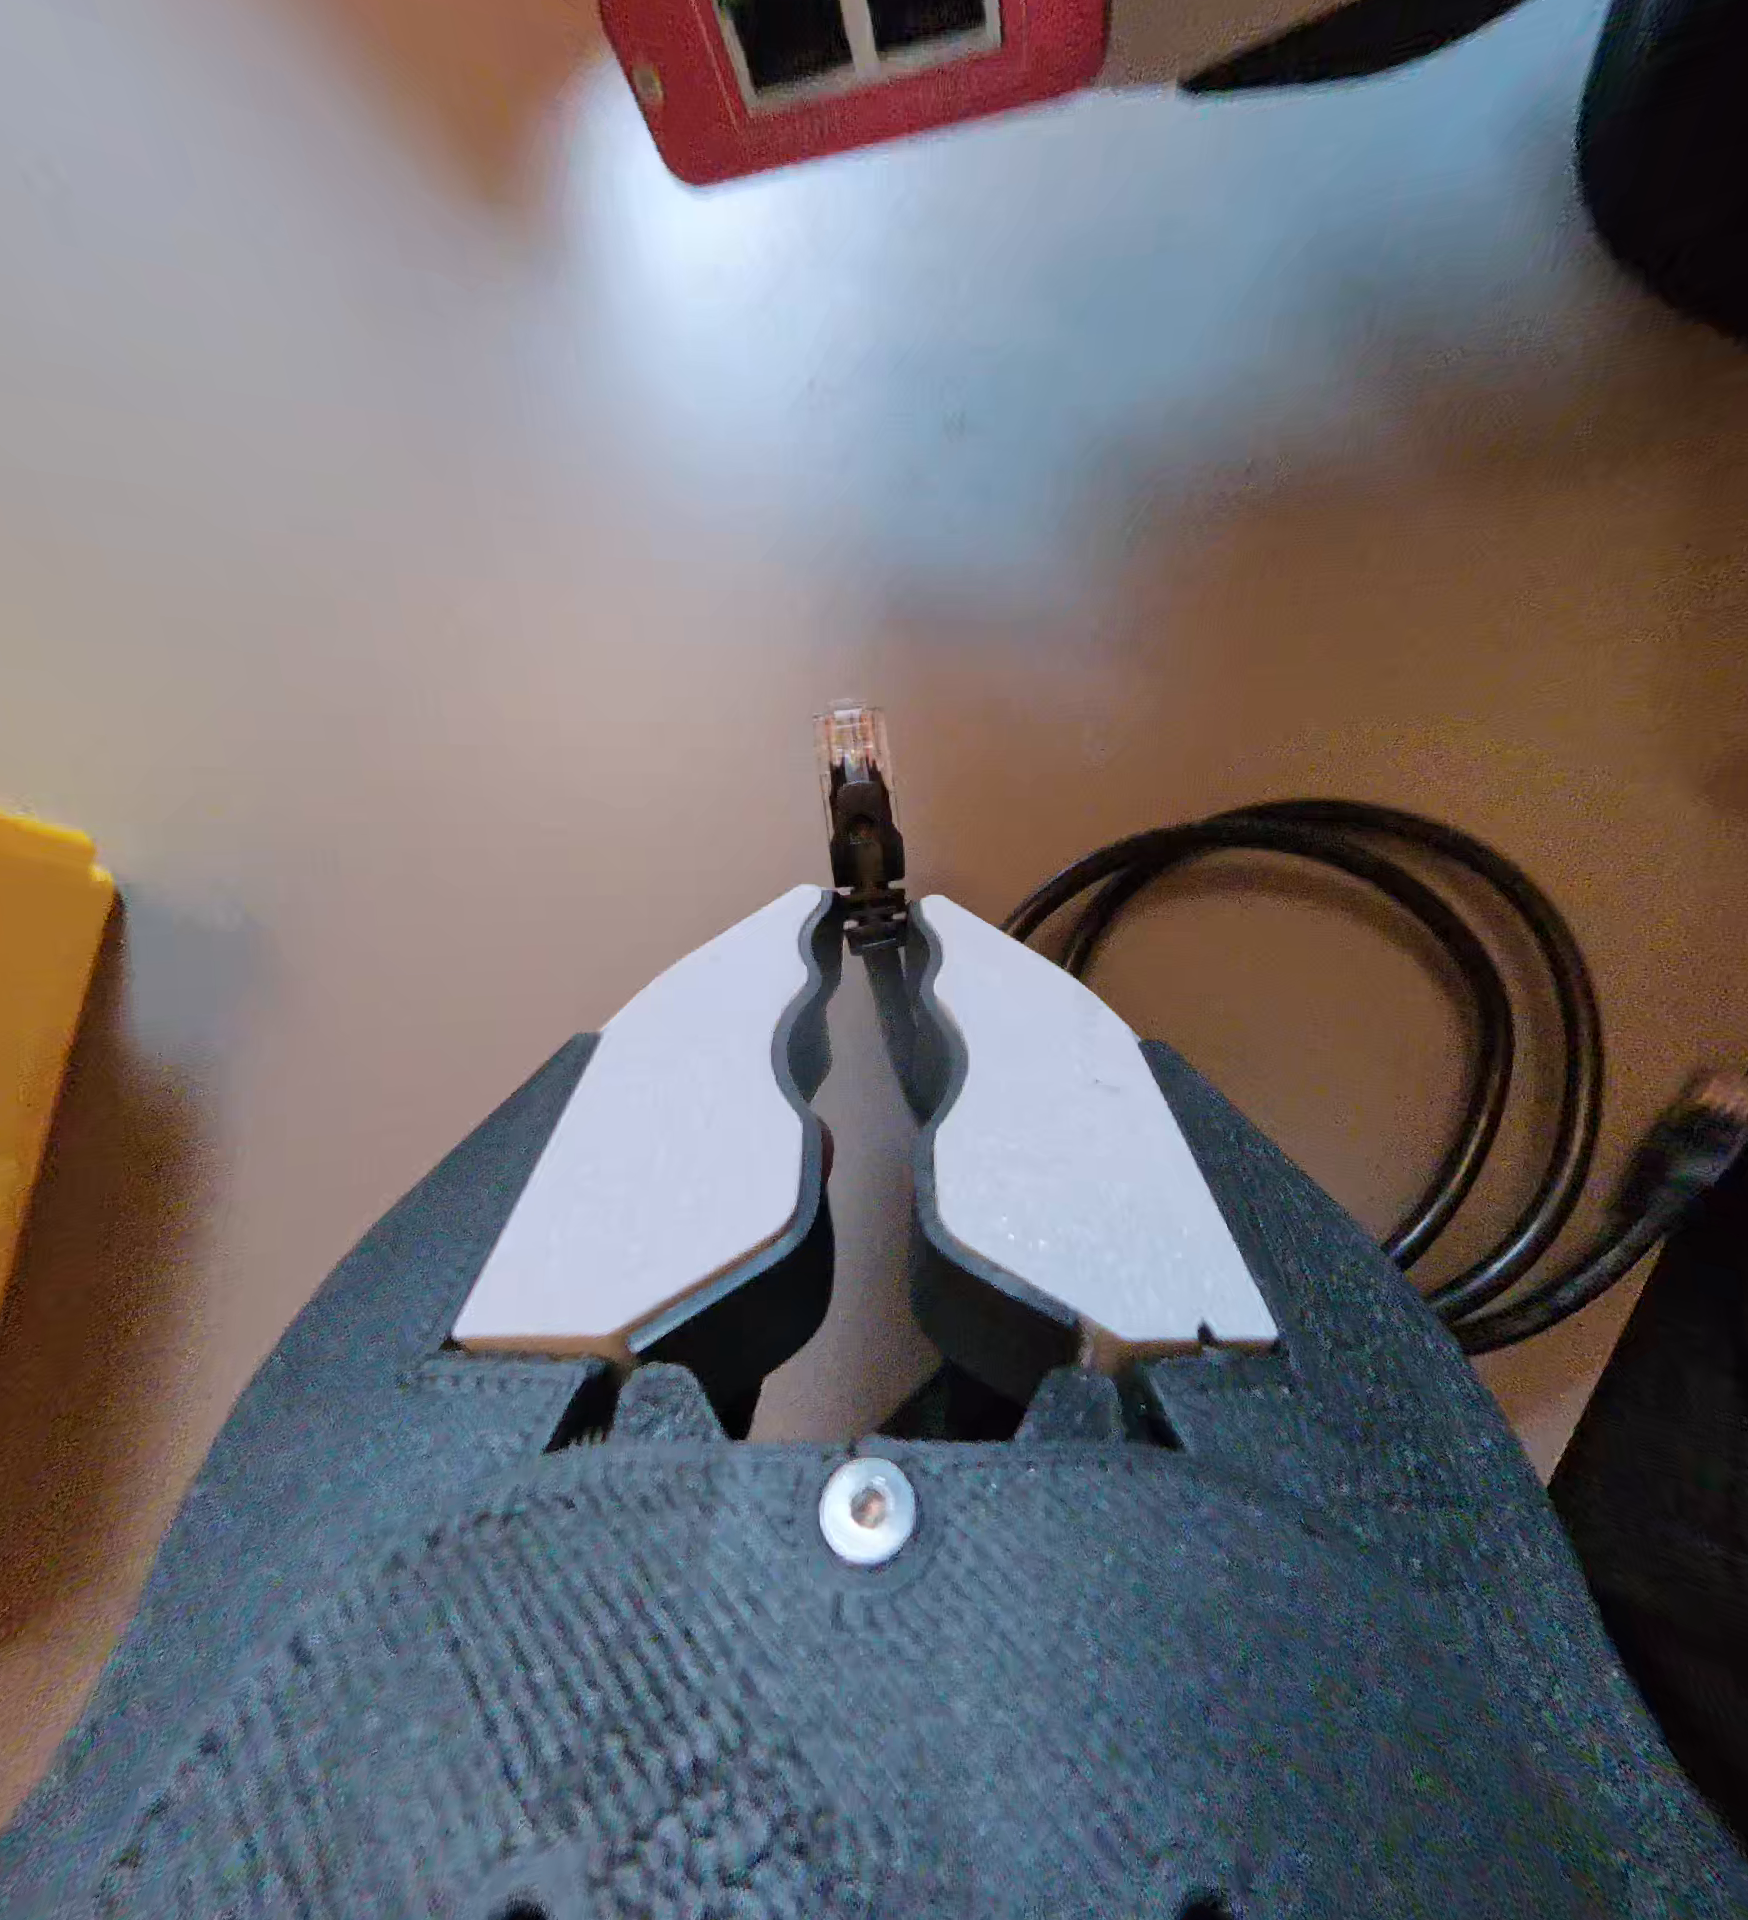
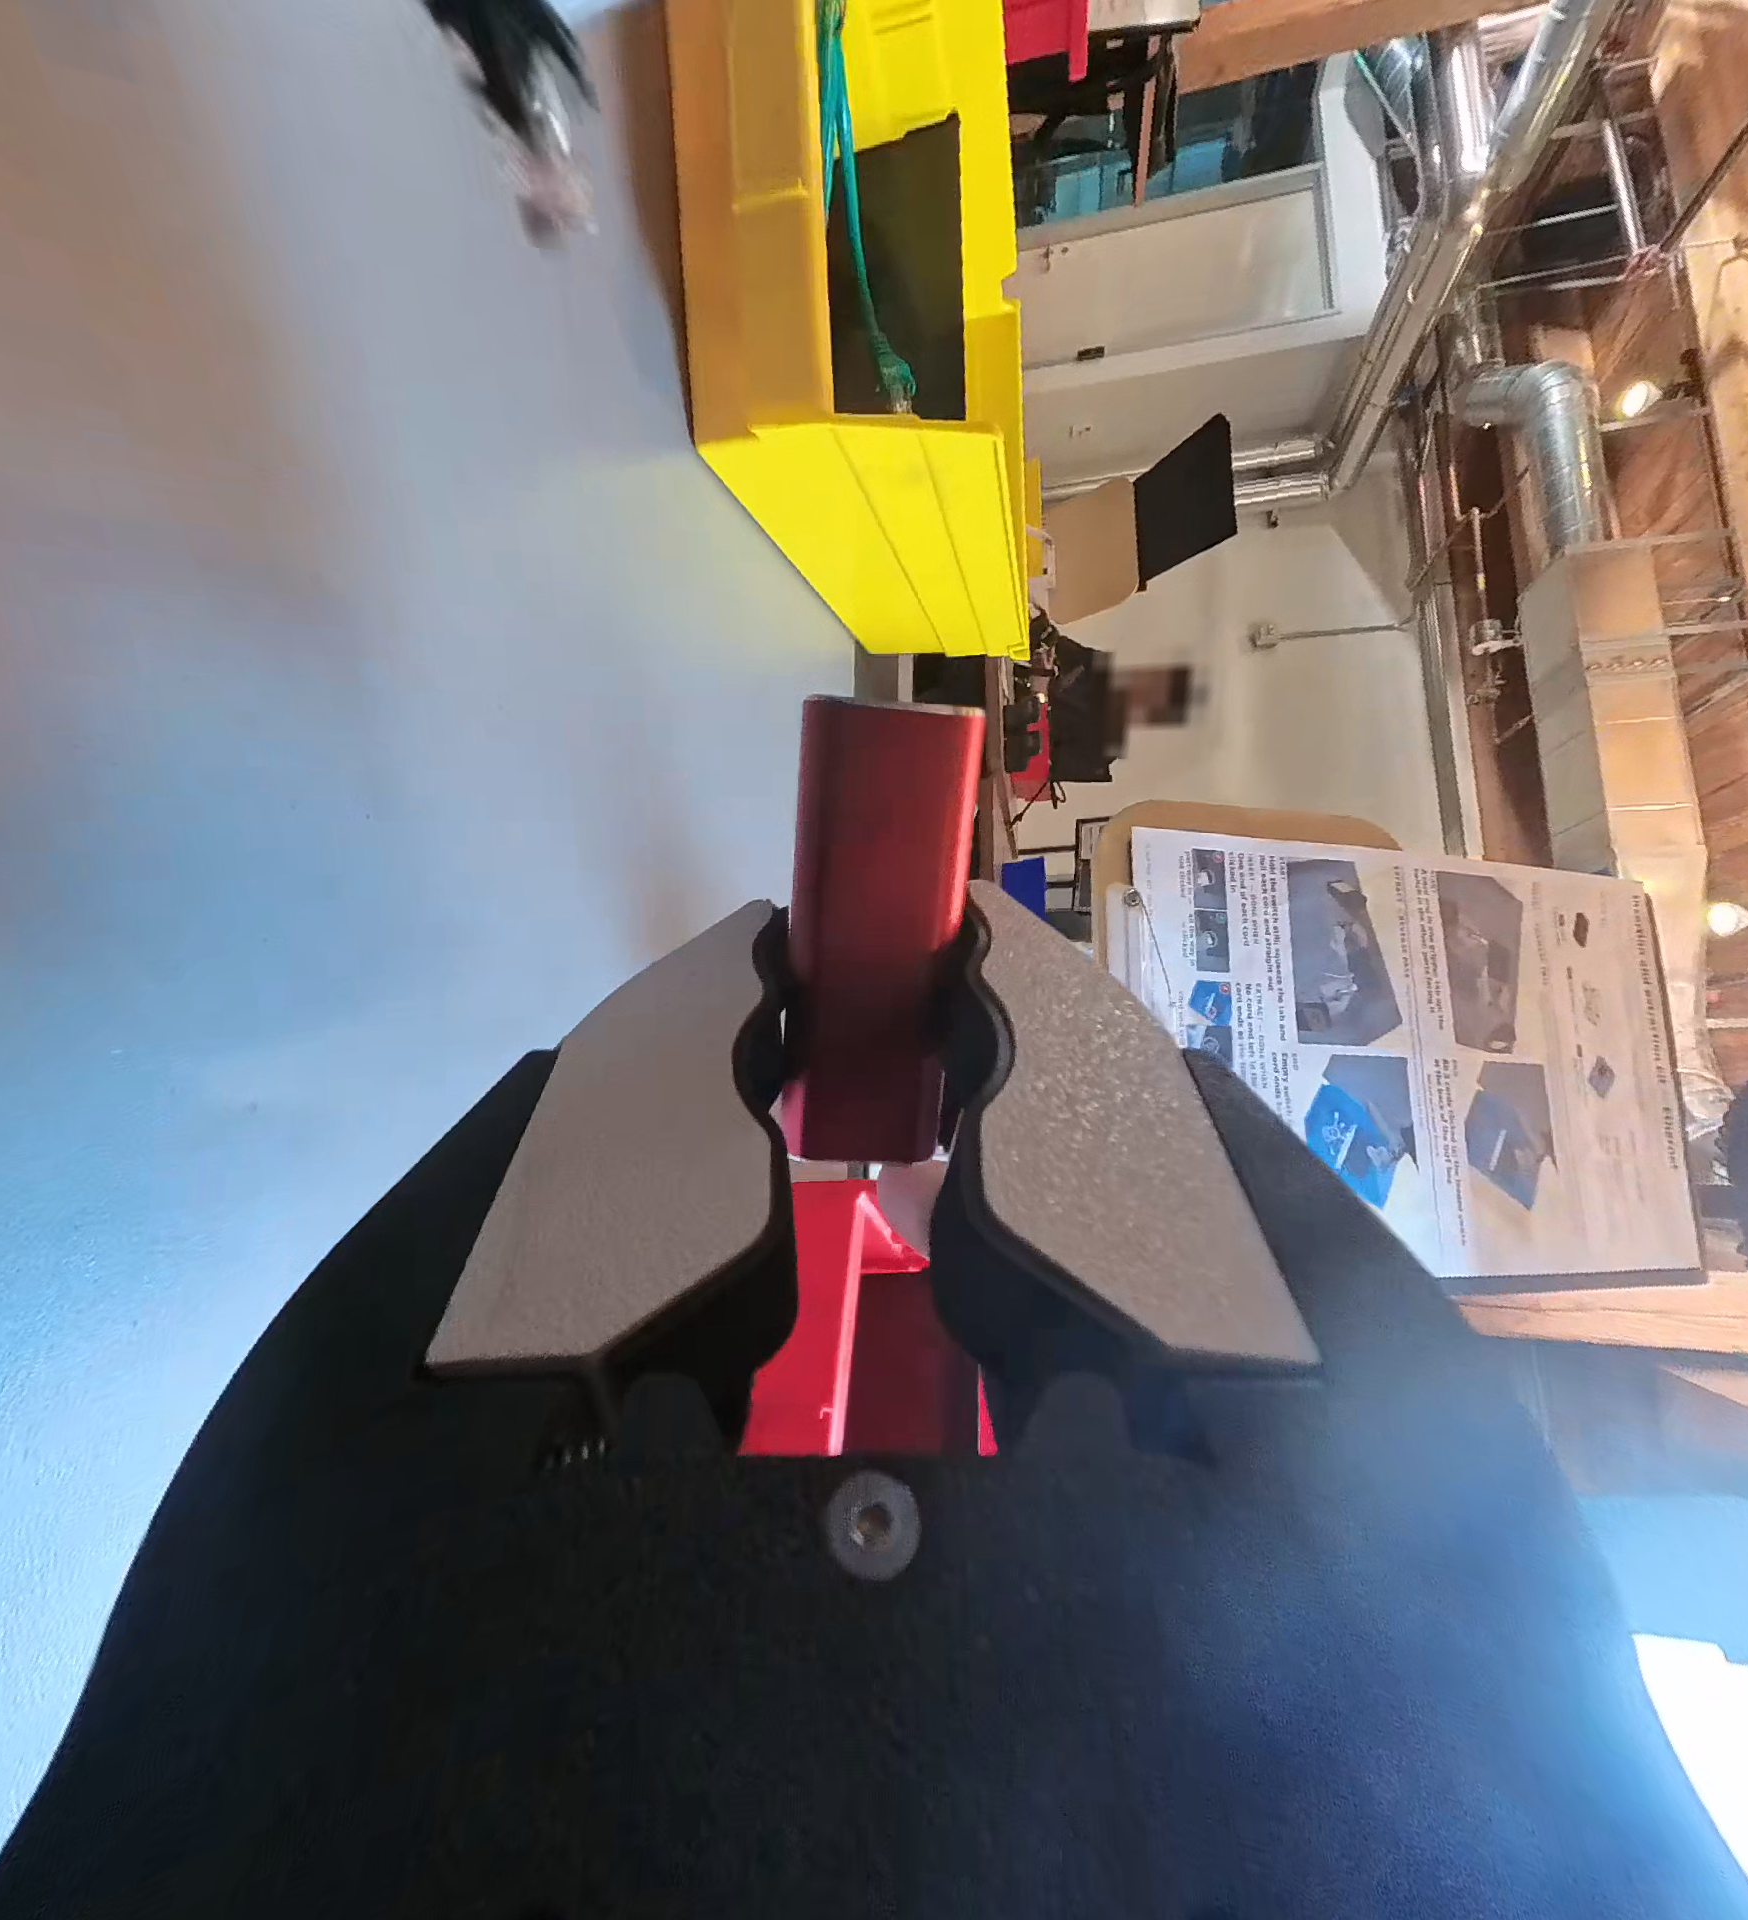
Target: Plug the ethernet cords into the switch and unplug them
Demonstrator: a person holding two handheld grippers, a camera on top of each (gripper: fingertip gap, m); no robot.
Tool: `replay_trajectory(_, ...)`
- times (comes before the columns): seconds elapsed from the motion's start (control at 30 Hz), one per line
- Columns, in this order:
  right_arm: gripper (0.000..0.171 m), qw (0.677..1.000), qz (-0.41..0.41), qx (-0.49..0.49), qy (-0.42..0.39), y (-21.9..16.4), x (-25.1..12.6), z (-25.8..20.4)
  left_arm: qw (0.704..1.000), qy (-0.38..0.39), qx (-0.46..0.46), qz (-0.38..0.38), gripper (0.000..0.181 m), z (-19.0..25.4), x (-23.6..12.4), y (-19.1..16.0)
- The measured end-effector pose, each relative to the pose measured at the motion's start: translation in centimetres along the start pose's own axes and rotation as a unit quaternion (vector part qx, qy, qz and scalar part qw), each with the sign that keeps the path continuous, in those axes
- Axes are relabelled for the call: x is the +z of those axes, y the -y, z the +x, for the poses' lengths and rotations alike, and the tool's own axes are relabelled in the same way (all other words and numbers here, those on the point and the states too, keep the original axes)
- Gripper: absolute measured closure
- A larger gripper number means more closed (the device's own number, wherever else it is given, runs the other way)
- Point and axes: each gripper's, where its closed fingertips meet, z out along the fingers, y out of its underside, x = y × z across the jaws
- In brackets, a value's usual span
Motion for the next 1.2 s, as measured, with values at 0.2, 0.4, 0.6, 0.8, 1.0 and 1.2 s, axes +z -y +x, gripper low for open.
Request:
replay_trajectory(0.2, 0.144, 1.000, -0.013, -0.005, -0.010, -1.2, -0.5, 0.3, 0.994, -0.100, 0.051, -0.006, 0.170, -1.3, 0.8, 6.5)
replay_trajectory(0.4, 0.144, 0.999, -0.035, -0.028, 0.006, -2.3, 0.1, -1.0, 0.988, -0.138, 0.057, -0.030, 0.170, -1.0, 3.5, 8.1)
replay_trajectory(0.6, 0.144, 0.998, -0.031, -0.053, 0.026, -1.6, 0.8, -2.1, 0.989, -0.138, 0.041, -0.042, 0.170, -1.1, 4.2, 6.8)
replay_trajectory(0.8, 0.144, 0.995, -0.030, -0.084, 0.048, -0.9, 1.2, -3.2, 0.982, -0.171, 0.026, -0.071, 0.171, -0.5, 4.9, 6.0)
replay_trajectory(1.0, 0.145, 0.994, -0.001, -0.067, 0.085, -0.6, 0.4, -4.4, 0.972, -0.226, 0.036, -0.050, 0.171, 1.3, 4.9, 6.2)
replay_trajectory(1.2, 0.146, 0.992, -0.003, -0.066, 0.103, -0.5, 0.0, -5.1, 0.969, -0.243, 0.023, -0.040, 0.172, 1.5, 5.8, 6.0)
